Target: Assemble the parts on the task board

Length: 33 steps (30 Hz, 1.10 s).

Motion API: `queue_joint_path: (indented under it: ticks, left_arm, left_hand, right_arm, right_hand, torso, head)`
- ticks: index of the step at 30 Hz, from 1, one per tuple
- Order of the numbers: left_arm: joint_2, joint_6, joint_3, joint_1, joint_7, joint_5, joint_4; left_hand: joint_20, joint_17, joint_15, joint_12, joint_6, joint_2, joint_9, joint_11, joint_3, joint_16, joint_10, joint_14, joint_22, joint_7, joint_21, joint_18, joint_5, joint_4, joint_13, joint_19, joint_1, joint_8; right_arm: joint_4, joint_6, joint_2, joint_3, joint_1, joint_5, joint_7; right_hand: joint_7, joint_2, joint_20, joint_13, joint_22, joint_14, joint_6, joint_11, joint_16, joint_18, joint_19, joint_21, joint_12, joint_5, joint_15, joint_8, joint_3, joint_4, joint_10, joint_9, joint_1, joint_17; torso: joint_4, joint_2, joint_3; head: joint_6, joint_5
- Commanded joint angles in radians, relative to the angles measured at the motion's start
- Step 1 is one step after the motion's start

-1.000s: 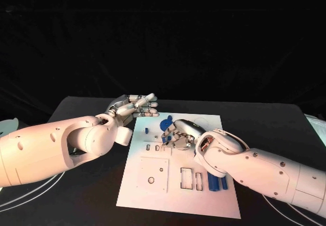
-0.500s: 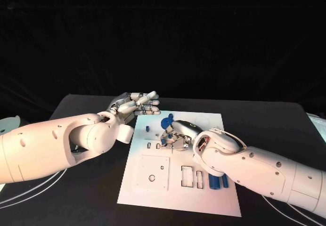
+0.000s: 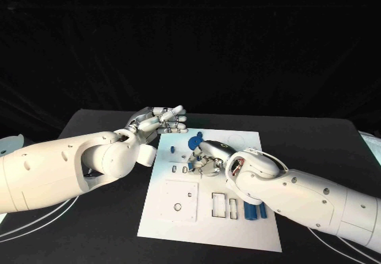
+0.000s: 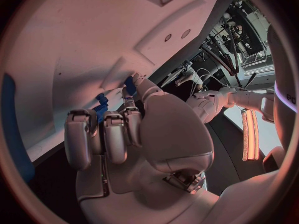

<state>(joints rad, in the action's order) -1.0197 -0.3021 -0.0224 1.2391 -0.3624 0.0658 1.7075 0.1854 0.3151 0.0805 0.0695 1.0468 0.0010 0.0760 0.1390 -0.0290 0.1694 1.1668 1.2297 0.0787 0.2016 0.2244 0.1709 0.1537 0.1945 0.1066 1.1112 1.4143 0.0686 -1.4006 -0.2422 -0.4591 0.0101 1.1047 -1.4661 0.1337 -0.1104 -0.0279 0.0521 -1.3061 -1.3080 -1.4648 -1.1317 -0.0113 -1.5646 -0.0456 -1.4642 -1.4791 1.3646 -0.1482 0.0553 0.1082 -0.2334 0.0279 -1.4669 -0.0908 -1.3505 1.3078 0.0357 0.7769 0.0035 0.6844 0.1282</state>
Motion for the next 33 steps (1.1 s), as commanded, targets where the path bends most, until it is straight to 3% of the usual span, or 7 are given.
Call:
queue_joint_path:
  ticks: [1,7,23,33]
  left_arm:
    - [0.002,0.014,0.001,0.001,-0.007,0.003,0.001]
    - [0.002,0.014,0.001,0.001,-0.007,0.003,0.001]
    - [0.003,0.014,0.001,0.001,-0.007,0.003,0.001]
    - [0.003,0.014,0.001,0.001,-0.006,0.003,0.0]
  left_hand:
    - [0.005,0.002,0.001,-0.006,-0.008,0.0,0.001,-0.001,0.001,-0.007,-0.008,-0.004,-0.001,-0.001,-0.007,0.012,0.002,-0.008,0.002,0.001,0.006,-0.003]
    - [0.005,0.004,0.001,-0.006,-0.009,0.002,0.001,-0.001,0.001,-0.008,-0.008,-0.003,-0.001,-0.001,-0.007,0.012,0.001,-0.009,0.002,0.001,0.007,-0.003]
    - [0.005,0.005,0.001,-0.005,-0.009,0.002,0.001,-0.001,0.001,-0.009,-0.009,-0.003,-0.002,-0.001,-0.008,0.012,0.001,-0.01,0.002,0.001,0.008,-0.003]
    - [0.005,0.005,0.001,-0.005,-0.009,0.002,0.001,-0.001,0.001,-0.009,-0.009,-0.003,-0.002,-0.001,-0.008,0.012,0.001,-0.01,0.002,0.001,0.008,-0.003]
  right_arm:
    - [0.001,0.066,-0.002,-0.005,-0.005,-0.029,0.034]
    - [-0.001,0.071,-0.002,-0.005,-0.005,-0.047,0.05]
    - [-0.003,0.05,-0.002,-0.006,-0.005,-0.065,0.07]
    - [-0.011,0.024,-0.002,-0.006,-0.005,-0.069,0.07]
  right_hand:
    - [0.011,-0.003,-0.003,-0.127,-0.058,-0.102,-0.009,-0.004,0.002,0.002,-0.02,0.004,-0.005,0.005,-0.001,-0.01,0.005,0.003,-0.008,-0.003,0.012,0.247]
    - [0.005,-0.022,0.002,-0.122,-0.057,-0.102,0.002,-0.01,0.003,0.002,-0.02,0.005,-0.014,-0.018,-0.006,-0.019,0.017,0.009,-0.002,0.0,0.035,0.246]
    - [-0.014,-0.054,0.013,-0.102,-0.051,-0.102,0.049,-0.026,0.003,0.001,-0.017,0.009,-0.049,-0.018,-0.019,-0.044,0.038,0.016,0.018,0.011,0.061,0.246]
    - [-0.019,-0.074,0.021,-0.071,-0.049,-0.102,0.07,-0.033,0.003,0.0,-0.016,0.011,-0.096,-0.027,-0.026,-0.043,0.071,0.034,0.043,0.014,0.09,0.247]
  torso:
    - [0.0001,0.0,-0.0001]
    - [-0.0001,0.0,0.0001]
    - [-0.0002,0.0,-0.0008]
    - [-0.0006,0.0,-0.0005]
  head:
    - [0.001,0.0]
    - [0.002,0.002]
    - [0.005,0.0]
    - [0.005,0.0]
